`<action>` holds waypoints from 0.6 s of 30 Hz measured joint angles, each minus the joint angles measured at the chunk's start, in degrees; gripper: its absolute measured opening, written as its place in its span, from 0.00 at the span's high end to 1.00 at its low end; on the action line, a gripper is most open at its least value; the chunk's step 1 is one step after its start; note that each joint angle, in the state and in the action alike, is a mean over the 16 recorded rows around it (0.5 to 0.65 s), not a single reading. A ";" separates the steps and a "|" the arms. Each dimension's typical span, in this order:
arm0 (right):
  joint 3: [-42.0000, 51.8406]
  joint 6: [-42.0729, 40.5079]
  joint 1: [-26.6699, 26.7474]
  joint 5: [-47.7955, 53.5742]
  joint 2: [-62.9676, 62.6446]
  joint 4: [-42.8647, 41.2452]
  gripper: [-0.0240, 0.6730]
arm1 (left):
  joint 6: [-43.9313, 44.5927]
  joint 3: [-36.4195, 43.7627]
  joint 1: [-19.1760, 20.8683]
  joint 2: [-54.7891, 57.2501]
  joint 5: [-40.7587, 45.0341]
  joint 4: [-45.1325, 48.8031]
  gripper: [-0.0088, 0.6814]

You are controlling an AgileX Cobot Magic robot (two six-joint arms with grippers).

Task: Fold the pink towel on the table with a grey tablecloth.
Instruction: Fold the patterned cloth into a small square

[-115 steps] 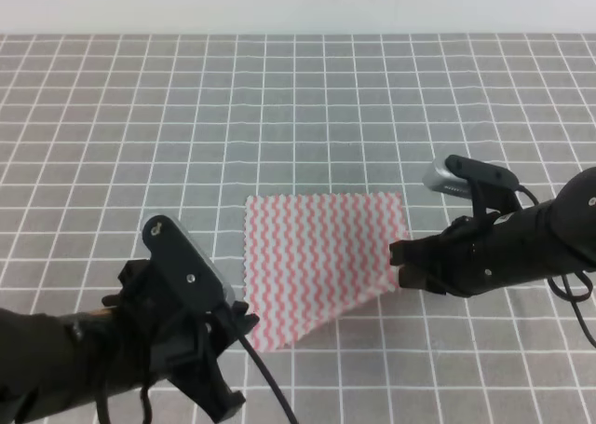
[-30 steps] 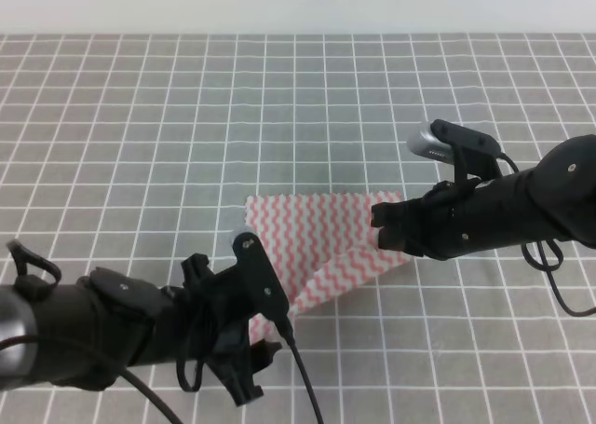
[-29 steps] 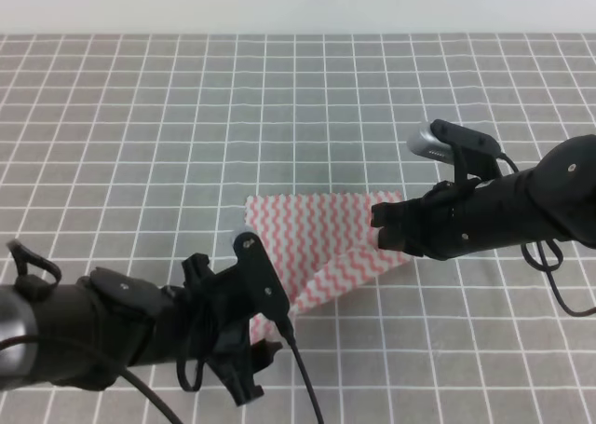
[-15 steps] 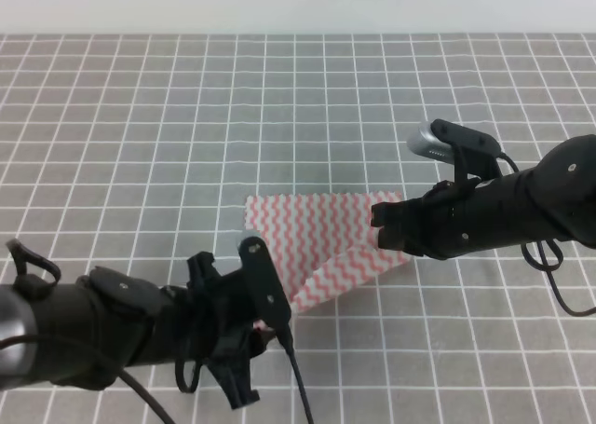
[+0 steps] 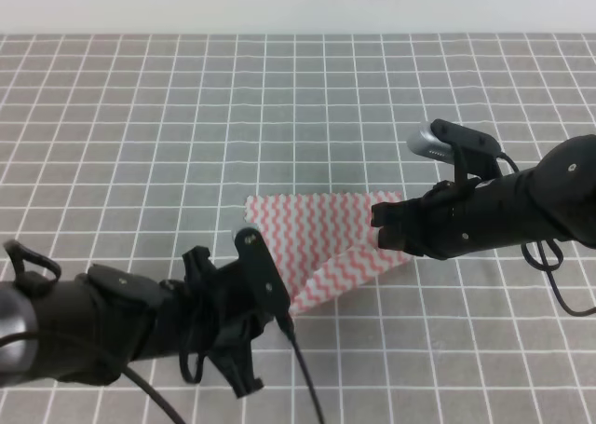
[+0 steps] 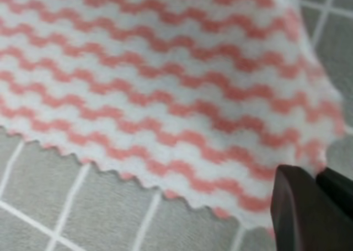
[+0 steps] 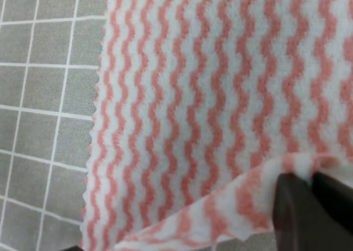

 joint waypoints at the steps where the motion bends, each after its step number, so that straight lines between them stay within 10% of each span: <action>1: 0.00 -0.01 -0.03 0.01 -0.06 -0.08 0.98 | -0.08 -0.24 0.00 0.00 -0.30 -0.90 0.97; 18: 0.00 0.08 -0.70 -0.35 0.09 -1.41 0.99 | -2.19 -7.27 0.06 1.61 -5.67 -13.27 0.99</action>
